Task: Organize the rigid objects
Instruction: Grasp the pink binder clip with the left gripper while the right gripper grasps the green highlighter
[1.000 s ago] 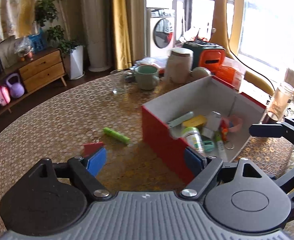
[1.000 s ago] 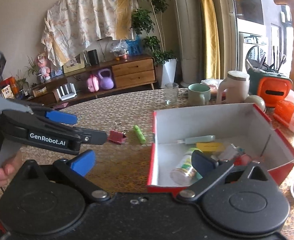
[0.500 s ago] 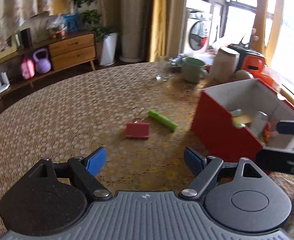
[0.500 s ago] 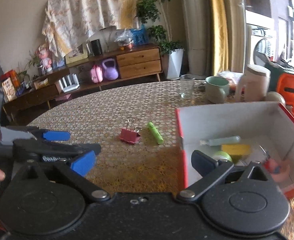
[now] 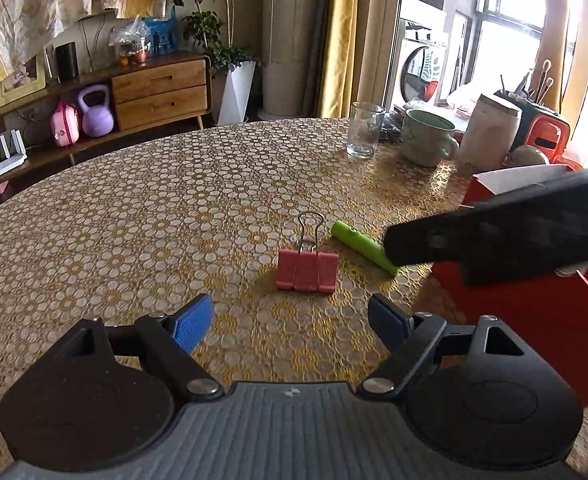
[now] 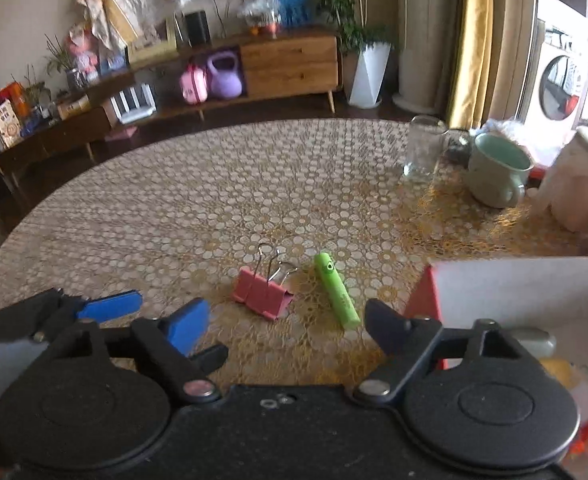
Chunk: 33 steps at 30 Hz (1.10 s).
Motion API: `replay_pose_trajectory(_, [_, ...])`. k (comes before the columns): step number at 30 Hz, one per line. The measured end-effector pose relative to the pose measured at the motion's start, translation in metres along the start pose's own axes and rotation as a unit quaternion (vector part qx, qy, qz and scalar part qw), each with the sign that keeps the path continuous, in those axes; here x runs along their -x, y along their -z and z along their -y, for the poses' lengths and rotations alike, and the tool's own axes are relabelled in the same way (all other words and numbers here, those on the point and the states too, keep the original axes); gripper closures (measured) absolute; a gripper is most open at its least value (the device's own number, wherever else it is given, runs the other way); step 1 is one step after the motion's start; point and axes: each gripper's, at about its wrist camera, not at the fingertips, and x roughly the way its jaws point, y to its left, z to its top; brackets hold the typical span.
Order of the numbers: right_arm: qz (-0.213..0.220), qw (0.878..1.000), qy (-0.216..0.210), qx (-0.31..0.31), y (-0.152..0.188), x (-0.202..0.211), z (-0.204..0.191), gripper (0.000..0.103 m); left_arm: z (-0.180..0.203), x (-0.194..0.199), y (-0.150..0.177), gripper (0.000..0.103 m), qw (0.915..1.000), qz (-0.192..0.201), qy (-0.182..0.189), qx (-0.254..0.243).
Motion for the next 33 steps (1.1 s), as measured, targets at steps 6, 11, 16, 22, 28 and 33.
replay_pose_trajectory(6, [-0.037,0.998,0.035,0.027,-0.021,-0.038,0.006,0.031,0.000,-0.028,-0.002,0.018,1.0000,0.002,0.005,0.008])
replay_pose_trajectory(11, [-0.063,0.993,0.067,0.078,-0.031,-0.058,-0.005,0.040,0.000,-0.050,-0.002,0.018,1.0000,0.000,0.007,0.005])
replay_pose_trajectory(16, [-0.083,0.989,0.053,0.108,-0.030,-0.067,-0.009,0.051,0.003,-0.065,-0.001,0.018,1.0000,0.001,0.000,0.009])
replay_pose_trajectory(22, [-0.101,0.988,0.062,0.102,-0.030,-0.081,-0.006,0.056,0.007,-0.078,0.001,0.018,1.0000,0.006,0.007,-0.002])
replay_pose_trajectory(28, [-0.121,0.988,0.055,0.078,-0.035,-0.105,0.002,0.063,0.011,-0.090,-0.004,0.018,0.9999,0.012,0.006,-0.005])
replay_pose_trajectory(33, [-0.131,0.988,0.053,0.059,-0.032,-0.116,0.008,0.066,0.012,-0.098,-0.007,0.018,0.9999,0.010,0.012,-0.004])
